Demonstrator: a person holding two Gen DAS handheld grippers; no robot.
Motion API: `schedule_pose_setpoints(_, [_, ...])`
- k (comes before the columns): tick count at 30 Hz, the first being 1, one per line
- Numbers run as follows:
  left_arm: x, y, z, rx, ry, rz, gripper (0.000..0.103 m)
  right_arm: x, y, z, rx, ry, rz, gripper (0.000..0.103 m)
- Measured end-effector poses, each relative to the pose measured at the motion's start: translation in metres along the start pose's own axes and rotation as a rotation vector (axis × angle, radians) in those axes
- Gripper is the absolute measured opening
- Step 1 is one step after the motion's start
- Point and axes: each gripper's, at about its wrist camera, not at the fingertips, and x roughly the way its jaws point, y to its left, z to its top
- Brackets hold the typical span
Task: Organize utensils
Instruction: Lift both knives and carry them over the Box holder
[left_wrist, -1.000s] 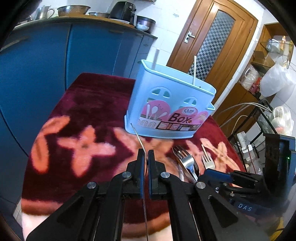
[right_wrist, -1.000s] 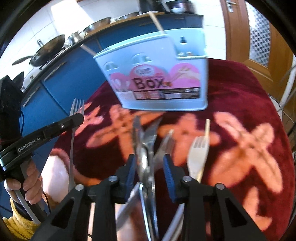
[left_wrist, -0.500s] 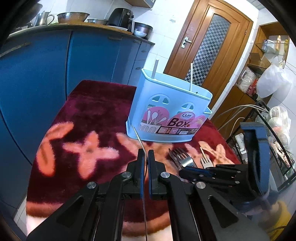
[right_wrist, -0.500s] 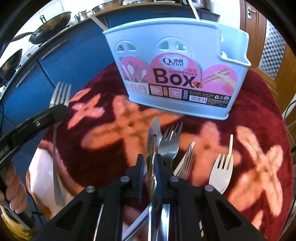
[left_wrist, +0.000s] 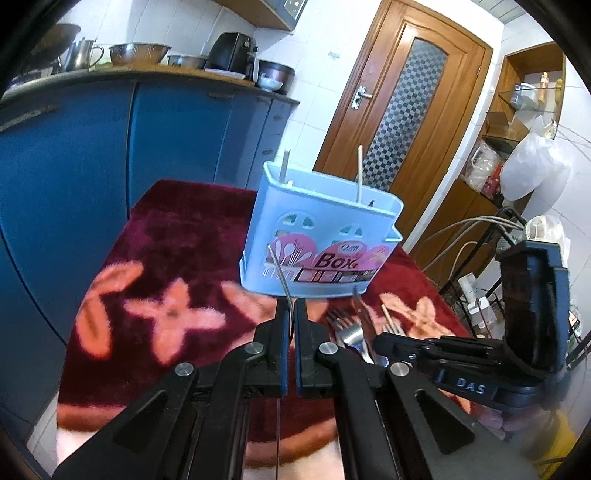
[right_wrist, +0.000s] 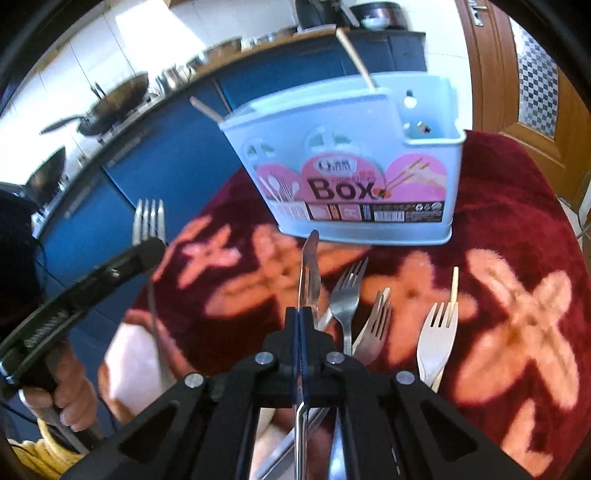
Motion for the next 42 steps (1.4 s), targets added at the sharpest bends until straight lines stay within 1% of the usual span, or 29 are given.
schedule_pose_setpoints(7, [-0.019,-0.012,0.008,0.022,-0.056,-0.010,0.000,-0.038,0.008,0.000,0.021,-0.146,0.028,0.002])
schedule_pose_setpoints(14, [-0.029,-0.027,0.028,0.062,-0.100,-0.026,0.000,-0.074,0.011,0.010,0.020,-0.309,-0.007,0.002])
schedule_pose_setpoints(17, [-0.032,-0.036,0.041,0.081,-0.118,-0.038,0.000,-0.086,0.008,0.016,0.016,-0.354,-0.023,0.002])
schedule_pose_setpoints(22, [-0.036,-0.050,0.071,0.115,-0.169,-0.030,0.000,-0.096,0.001,0.024,0.013,-0.389,-0.055,0.002])
schedule_pose_setpoints(31, [-0.041,-0.069,0.127,0.158,-0.258,0.001,0.000,-0.097,-0.015,0.025,0.036,-0.402,-0.074,0.002])
schedule_pose_setpoints(34, [-0.038,-0.071,0.150,0.163,-0.291,0.027,0.000,-0.098,-0.018,0.025,0.037,-0.407,-0.082,0.002])
schedule_pose_setpoints(38, [-0.023,-0.069,0.171,0.137,-0.296,0.038,0.000,-0.098,-0.022,0.025,0.036,-0.413,-0.086,0.002])
schedule_pose_setpoints(42, [-0.002,-0.066,0.177,0.127,-0.290,0.059,0.000,-0.099,-0.025,0.025,0.030,-0.424,-0.102,0.002])
